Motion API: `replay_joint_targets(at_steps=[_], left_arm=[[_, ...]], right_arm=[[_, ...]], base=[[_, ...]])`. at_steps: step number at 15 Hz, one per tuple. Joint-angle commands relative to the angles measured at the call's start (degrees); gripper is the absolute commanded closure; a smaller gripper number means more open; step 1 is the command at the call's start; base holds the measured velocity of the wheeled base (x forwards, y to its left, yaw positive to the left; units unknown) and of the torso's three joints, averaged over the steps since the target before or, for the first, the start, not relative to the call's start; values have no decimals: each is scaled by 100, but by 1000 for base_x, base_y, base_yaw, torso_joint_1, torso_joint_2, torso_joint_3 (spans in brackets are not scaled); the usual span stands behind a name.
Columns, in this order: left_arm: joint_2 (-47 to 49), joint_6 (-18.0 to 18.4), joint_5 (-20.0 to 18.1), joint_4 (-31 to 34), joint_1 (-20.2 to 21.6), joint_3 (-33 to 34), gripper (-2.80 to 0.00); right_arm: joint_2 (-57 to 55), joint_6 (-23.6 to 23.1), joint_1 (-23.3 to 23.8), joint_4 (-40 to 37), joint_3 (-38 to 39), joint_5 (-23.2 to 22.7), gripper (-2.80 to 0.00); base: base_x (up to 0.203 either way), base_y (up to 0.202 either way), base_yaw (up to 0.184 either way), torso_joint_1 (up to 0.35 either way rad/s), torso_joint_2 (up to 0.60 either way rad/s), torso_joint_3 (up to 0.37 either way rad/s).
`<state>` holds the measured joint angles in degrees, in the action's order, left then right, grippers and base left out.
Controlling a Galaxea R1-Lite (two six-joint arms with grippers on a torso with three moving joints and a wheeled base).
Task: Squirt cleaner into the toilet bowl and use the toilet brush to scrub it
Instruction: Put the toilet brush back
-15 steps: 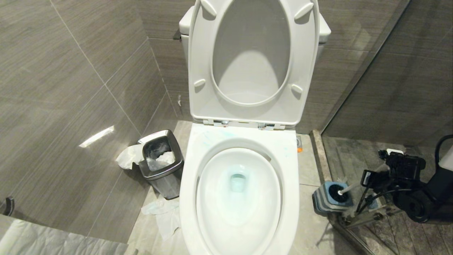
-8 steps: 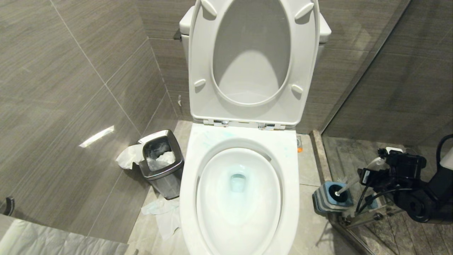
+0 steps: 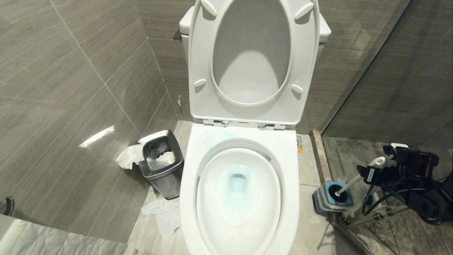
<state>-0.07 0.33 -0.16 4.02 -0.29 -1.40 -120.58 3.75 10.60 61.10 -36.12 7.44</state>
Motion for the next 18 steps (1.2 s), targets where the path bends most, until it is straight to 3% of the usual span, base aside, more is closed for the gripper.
replay_joint_targets(at_steps=[1, 7, 12, 15, 18], left_arm=[[7, 2, -2, 2, 3, 0, 0], [7, 2, -2, 2, 3, 0, 0], [7, 2, -2, 2, 3, 0, 0], [7, 2, -2, 2, 3, 0, 0], [7, 2, -2, 2, 3, 0, 0]], right_arm=[[317, -42, 3, 34, 189, -68, -280], [1205, -324, 3, 22, 949, -594, -280], [2155, -909, -5, -55, 1572, -1084, -280], [2865, -1086, -11, -646, 1540, -1355, -280], [3638, -1217, -17, -1821, 1027, -1532, -280]], base=[[0, 0, 0, 0, 0, 0], [0, 0, 0, 0, 0, 0], [0, 0, 0, 0, 0, 0], [0, 0, 0, 0, 0, 0], [0, 0, 0, 0, 0, 0]])
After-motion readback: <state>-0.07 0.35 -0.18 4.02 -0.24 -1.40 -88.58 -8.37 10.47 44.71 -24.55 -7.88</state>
